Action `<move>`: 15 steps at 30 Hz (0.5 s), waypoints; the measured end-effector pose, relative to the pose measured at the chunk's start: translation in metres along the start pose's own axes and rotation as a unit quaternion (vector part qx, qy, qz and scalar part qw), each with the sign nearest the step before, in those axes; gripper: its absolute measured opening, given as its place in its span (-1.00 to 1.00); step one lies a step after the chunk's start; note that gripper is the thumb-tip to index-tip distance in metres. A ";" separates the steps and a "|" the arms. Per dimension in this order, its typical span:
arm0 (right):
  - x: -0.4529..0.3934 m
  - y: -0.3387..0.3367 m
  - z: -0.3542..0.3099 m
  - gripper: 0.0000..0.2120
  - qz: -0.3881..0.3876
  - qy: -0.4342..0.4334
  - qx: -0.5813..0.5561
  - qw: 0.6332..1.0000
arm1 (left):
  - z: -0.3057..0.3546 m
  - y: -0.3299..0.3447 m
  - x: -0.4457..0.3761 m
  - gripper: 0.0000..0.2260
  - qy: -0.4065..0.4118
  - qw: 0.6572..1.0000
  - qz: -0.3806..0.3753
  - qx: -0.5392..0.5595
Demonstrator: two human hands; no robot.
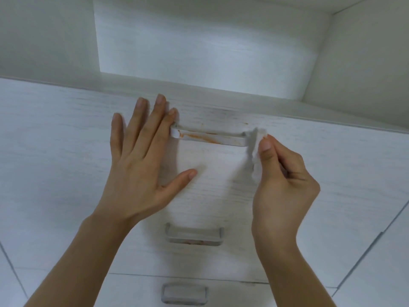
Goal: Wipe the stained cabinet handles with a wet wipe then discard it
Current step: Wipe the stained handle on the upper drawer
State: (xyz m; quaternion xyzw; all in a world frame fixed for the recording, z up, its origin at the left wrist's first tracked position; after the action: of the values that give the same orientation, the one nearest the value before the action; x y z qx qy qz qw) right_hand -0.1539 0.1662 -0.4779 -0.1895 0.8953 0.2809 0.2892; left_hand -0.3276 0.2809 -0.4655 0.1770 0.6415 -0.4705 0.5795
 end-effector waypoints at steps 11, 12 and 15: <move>0.003 0.012 -0.012 -0.85 -0.034 -0.104 0.021 0.994 | 0.000 0.003 0.000 -0.24 -0.012 0.999 -0.040 0.008; 0.006 0.012 -0.017 -0.84 -0.037 -0.132 0.037 0.990 | 0.000 0.004 0.001 -0.24 -0.013 0.999 -0.044 0.010; 0.009 0.006 -0.025 -0.79 -0.024 -0.200 0.064 0.977 | -0.001 0.005 0.001 -0.23 -0.015 0.998 -0.054 0.013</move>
State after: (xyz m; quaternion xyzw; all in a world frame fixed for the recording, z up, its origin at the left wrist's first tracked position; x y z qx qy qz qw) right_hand -0.1741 0.1536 -0.4643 -0.1316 0.8306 0.2486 0.4806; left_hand -0.3242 0.2837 -0.4681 0.1431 0.6353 -0.5117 0.5604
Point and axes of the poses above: each hand's wrist, its own x-axis away from the middle knuckle, its own y-axis out of the palm, z = x × y, the point moved 9 cm from there along -x, towards the middle knuckle, and after that the axes turned 7 degrees about -y, right-handed, at the moved point
